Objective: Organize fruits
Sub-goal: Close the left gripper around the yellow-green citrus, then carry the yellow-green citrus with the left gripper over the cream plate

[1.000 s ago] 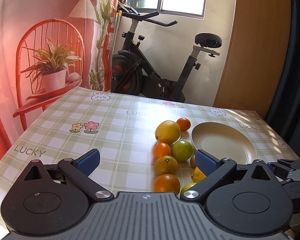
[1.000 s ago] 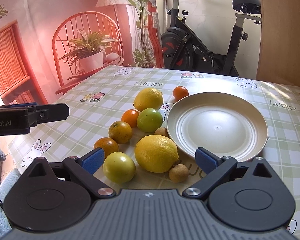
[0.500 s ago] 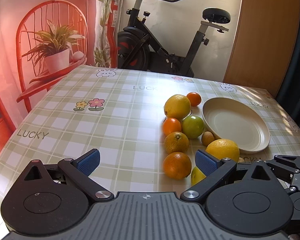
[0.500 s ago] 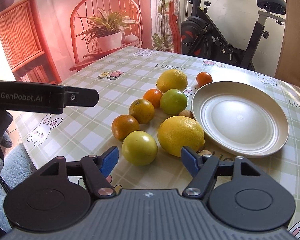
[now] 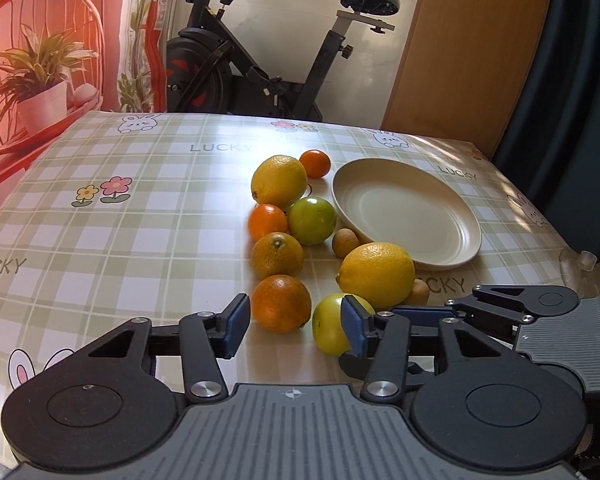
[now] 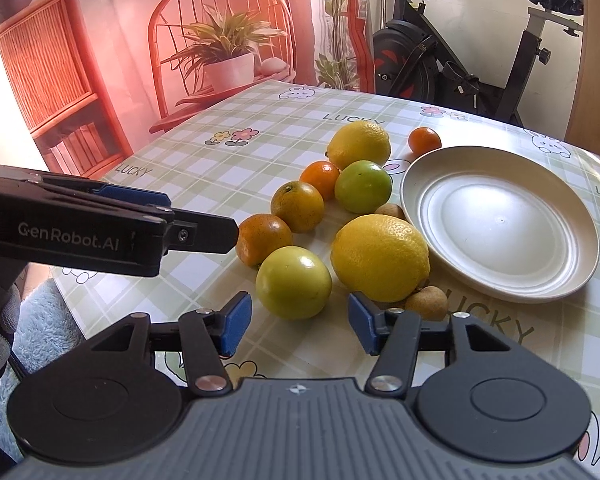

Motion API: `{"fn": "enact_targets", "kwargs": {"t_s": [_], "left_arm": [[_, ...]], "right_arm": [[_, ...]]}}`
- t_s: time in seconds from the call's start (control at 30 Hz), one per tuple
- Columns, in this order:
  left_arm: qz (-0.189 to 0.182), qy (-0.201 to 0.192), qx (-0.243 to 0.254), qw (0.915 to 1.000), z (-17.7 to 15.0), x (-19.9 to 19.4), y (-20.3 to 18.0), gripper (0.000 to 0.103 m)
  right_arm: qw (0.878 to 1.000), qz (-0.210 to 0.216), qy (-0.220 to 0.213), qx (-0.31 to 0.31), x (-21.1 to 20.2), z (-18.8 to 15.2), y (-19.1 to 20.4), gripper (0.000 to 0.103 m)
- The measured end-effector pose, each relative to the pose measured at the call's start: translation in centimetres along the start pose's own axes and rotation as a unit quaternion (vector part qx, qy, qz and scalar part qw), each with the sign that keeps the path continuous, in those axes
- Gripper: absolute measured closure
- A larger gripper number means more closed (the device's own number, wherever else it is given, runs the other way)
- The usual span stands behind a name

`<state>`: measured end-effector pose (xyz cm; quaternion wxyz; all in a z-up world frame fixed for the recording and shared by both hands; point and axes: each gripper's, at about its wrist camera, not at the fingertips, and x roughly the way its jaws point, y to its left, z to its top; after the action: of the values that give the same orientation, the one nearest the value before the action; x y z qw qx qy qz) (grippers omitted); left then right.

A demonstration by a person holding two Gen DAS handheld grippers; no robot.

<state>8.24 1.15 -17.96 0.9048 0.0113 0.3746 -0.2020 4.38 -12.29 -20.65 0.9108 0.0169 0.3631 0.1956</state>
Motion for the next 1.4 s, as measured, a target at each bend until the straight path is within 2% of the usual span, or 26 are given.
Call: {"fn": "enact_targets", "kwargs": {"t_s": [0.2, 0.4, 0.8, 1.0, 1.17, 1.4], "left_arm": [[-0.044, 0.019, 0.016, 0.9987, 0.1, 1.3, -1.3, 0.058], [-0.040, 0.038, 0.010, 0.9984, 0.1, 2.8, -1.6, 0.058], [-0.047, 0.057, -0.003, 0.9972, -0.3, 4.3, -1.6, 0.058], [-0.036, 0.055, -0.002, 0.9978, -0.4, 4.4, -1.9, 0.058], [-0.041, 0.052, -0.003, 0.9978, -0.1, 3.9, -2.1, 0.058], [-0.044, 0.031, 0.015, 0.9984, 0.6, 2.5, -3.1, 0.058]], "right_arm": [[1.000, 0.005, -0.003, -0.007, 0.5, -0.1, 0.2, 0.046], [1.000, 0.008, -0.006, -0.004, 0.8, -0.4, 0.0, 0.052], [1.000, 0.014, -0.007, 0.008, 1.1, -0.4, -0.5, 0.055], [1.000, 0.020, -0.007, 0.014, 1.7, -0.4, -0.5, 0.058], [1.000, 0.018, -0.005, 0.014, 1.6, -0.5, -0.5, 0.058], [1.000, 0.012, -0.025, 0.014, 0.1, -0.1, -0.5, 0.058]]}}
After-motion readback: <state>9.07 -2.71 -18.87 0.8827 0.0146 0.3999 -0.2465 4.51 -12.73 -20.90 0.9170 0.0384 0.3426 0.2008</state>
